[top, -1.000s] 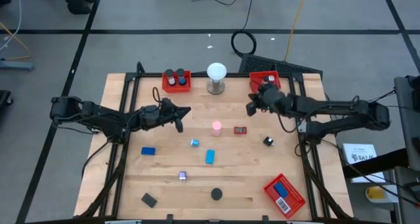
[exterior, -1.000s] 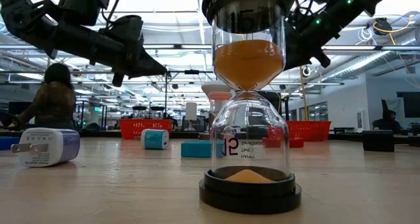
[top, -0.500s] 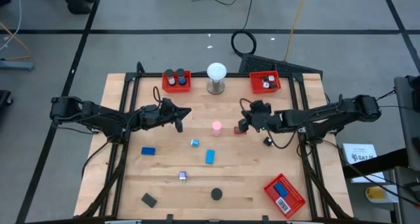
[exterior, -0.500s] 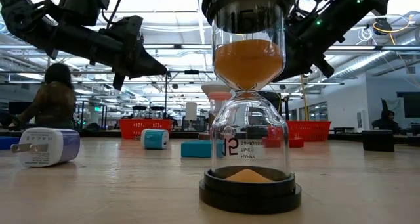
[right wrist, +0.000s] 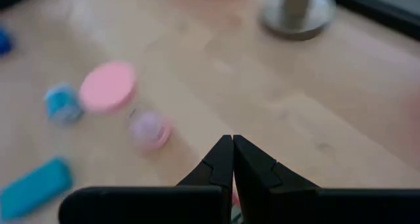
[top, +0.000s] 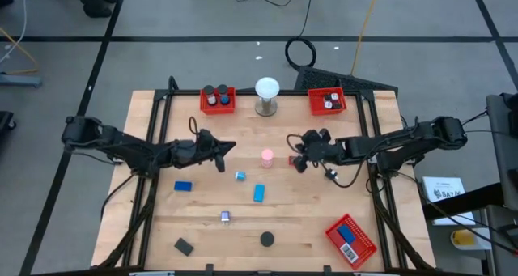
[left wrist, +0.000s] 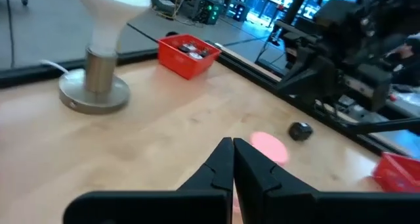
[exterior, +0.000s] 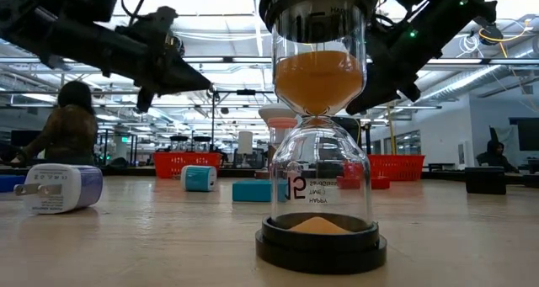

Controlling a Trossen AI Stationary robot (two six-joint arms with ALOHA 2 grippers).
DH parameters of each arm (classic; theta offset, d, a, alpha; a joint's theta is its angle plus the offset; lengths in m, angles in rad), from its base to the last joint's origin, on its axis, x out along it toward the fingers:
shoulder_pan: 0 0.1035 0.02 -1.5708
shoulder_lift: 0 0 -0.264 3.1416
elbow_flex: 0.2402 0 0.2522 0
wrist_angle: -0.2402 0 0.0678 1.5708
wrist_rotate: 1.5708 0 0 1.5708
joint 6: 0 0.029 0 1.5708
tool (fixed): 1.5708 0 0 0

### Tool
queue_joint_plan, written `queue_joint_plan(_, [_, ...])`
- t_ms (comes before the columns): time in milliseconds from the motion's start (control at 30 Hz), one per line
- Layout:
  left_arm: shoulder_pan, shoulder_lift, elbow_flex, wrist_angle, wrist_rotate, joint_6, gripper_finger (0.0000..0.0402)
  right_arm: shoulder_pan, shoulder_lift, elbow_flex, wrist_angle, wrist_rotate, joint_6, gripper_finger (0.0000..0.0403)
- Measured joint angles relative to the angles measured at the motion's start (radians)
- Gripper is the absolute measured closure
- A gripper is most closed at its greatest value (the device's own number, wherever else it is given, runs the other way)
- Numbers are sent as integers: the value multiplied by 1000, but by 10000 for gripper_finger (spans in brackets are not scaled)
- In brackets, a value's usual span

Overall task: Pick & Place Office items
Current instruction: Put the light blue digital clock into the bottom right red bin

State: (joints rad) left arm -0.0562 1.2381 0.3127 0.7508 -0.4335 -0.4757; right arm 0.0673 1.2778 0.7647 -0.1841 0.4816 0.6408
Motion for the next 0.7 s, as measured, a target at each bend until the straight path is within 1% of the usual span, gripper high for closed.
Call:
queue_joint_plan(100, [-70, 0, 45, -85, -85, -48, 397, 0, 0, -1, 1, -88, -67, 401])
queue_joint_plan(200, [-138, 0, 145, -293, -154, -60, 399, 0, 0, -18, 6, -141, -87, 402])
queue_joint_plan(333, [-195, 3, 311, -618, -195, -138, 396, 0, 0, -48, 8, -199, -79, 399])
queue_joint_plan(433, [-225, 6, 400, -789, -197, -160, 398, 0, 0, -70, 7, -201, -77, 397])
queue_joint_plan(567, [-248, 5, 444, -873, -196, -158, 396, 0, 0, -82, 5, -199, -74, 384])
queue_joint_plan(633, [-251, 6, 444, -901, -196, -158, 390, 0, 0, -82, 8, -196, -28, 371])
queue_joint_plan(700, [-251, 6, 437, -922, -196, -158, 387, 0, 0, -82, 5, -188, 51, 355])
